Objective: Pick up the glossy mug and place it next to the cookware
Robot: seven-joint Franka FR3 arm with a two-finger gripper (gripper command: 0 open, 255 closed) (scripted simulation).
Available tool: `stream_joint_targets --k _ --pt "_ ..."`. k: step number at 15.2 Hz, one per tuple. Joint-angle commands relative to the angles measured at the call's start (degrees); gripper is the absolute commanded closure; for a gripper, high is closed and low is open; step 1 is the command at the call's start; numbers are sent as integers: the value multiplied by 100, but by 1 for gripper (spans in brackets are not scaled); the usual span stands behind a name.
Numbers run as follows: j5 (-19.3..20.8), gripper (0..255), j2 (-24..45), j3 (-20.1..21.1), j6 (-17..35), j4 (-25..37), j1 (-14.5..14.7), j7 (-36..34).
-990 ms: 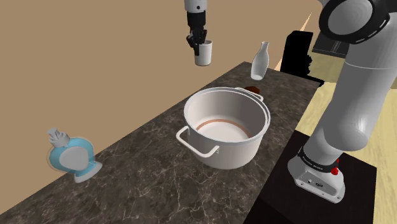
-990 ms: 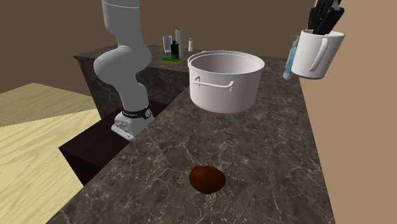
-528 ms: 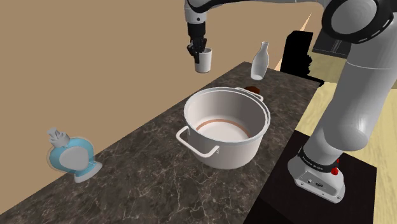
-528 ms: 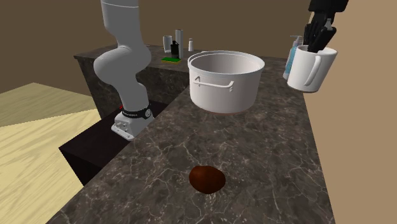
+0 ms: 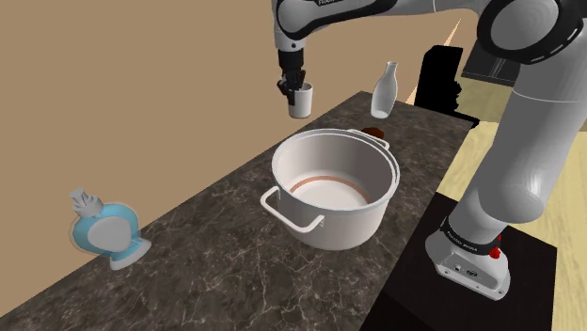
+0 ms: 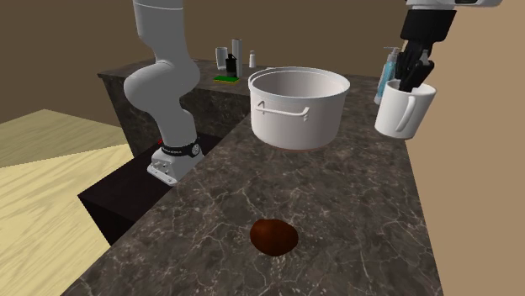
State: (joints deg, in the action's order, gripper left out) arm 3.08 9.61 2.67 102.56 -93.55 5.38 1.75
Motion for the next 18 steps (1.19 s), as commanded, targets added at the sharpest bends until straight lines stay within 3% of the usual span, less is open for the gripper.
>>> stream_joint_targets --k 1,18 --pt "1 255 -6 1 167 -168 1 -11" --pt "38 255 247 -8 1401 -1151 -3 -75"
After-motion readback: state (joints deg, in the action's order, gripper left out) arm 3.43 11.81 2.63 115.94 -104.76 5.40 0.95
